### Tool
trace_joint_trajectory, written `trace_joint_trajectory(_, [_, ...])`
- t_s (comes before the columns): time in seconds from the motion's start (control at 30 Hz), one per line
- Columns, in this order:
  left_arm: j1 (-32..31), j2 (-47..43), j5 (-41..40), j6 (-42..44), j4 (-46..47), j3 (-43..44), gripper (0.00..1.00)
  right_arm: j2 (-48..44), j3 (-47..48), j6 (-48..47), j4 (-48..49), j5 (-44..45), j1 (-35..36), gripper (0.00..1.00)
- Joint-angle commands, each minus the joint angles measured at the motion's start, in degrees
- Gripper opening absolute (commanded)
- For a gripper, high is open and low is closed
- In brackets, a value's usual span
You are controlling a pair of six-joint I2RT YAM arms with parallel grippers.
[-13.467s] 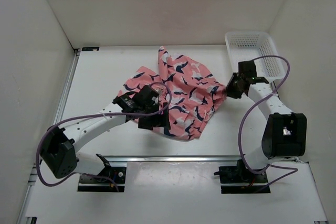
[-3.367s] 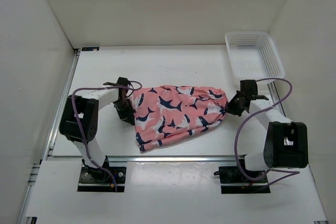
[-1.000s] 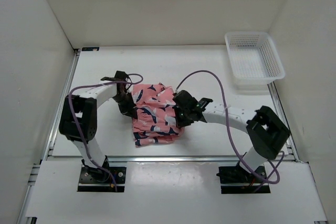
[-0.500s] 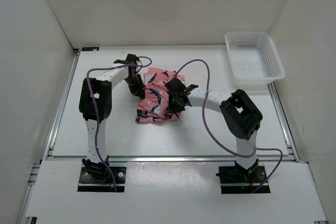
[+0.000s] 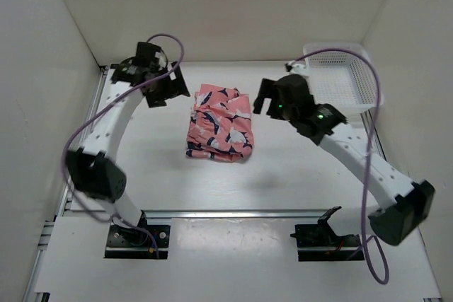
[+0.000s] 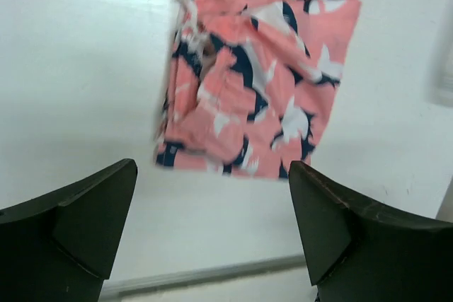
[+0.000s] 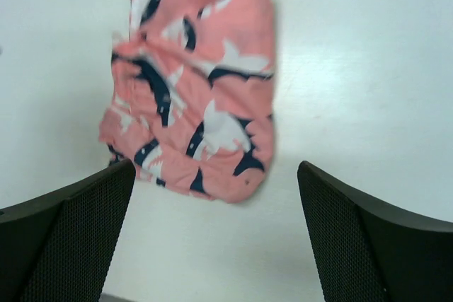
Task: Fold and stack the shorts
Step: Fold the shorts
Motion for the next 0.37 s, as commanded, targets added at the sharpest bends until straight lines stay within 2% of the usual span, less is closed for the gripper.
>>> trace_joint_trajectory(0.0, [1.93, -15.29, -2.50, 2.84, -2.89, -8.32, 1.00, -6.53, -4.24, -1.48, -8.37, 7.16, -3.77, 1.00])
trace_joint_trajectory(0.23, [2.55, -38.67, -5.15, 1.44, -0.97, -28.43, 1.00, -19.38, -15.94, 1.68, -14.19, 10.86, -9.84, 1.00])
trace_joint_trajectory(0.33, [2.55, -45.97, -6.03, 0.39, -0.17, -33.29, 1.00, -24.65, -22.62, 1.68, -13.67, 11.47, -11.07, 1.00])
